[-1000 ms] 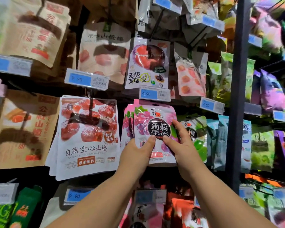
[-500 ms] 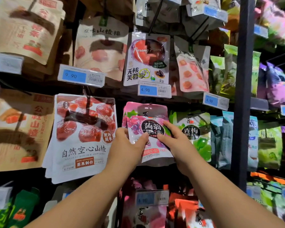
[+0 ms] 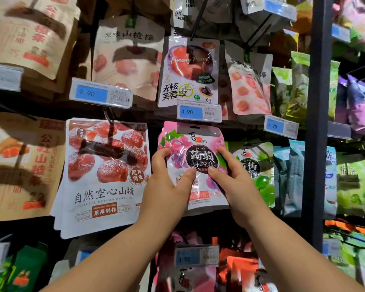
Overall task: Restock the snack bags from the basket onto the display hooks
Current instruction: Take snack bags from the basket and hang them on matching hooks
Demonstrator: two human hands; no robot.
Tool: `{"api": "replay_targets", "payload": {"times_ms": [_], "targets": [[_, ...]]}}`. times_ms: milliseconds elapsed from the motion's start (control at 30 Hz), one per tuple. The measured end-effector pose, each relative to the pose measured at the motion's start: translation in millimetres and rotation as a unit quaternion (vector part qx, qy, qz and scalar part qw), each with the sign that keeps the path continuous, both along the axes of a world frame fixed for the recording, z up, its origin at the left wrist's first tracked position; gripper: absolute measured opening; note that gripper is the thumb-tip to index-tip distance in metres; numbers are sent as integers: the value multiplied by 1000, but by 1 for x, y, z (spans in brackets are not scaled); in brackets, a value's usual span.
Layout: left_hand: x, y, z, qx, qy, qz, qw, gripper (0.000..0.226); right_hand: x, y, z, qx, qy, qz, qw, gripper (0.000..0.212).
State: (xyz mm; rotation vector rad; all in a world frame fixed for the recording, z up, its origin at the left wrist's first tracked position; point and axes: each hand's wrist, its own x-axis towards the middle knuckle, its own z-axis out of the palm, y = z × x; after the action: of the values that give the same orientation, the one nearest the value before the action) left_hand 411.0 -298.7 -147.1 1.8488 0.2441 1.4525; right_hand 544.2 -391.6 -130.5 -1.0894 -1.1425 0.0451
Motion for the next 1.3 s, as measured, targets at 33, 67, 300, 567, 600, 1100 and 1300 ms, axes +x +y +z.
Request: {"api": "replay_targets", "payload": {"times_ms": [33,67,300,567,600,1100,1300], "targets": [[0,1,1,3,0,-1,1000,50,0,0,2,0,-1,-1,1000,52],[0,2,3,4,0,-2,1000,52,-1,0,4,-1,-2,0,1000,53],[-1,2,3,-3,12,8,1000,55,-1,-1,3,-14,5,-1,1000,57],[0,2,0,-19,29,-2,999,54,-2,-1,2,-20,2,-16,1000,57],[0,3,-1,-19,28,-1,999,54,-2,-1,2,-23,0,-20,1000,58],[13,20,-17,3,59,-11,998,83,-8,3,-25,-136,-158,-172,963,65],[25,35,-24,21,68,-4,997,85,-3,11,-29,-157,-161,-139,964,64]]}}
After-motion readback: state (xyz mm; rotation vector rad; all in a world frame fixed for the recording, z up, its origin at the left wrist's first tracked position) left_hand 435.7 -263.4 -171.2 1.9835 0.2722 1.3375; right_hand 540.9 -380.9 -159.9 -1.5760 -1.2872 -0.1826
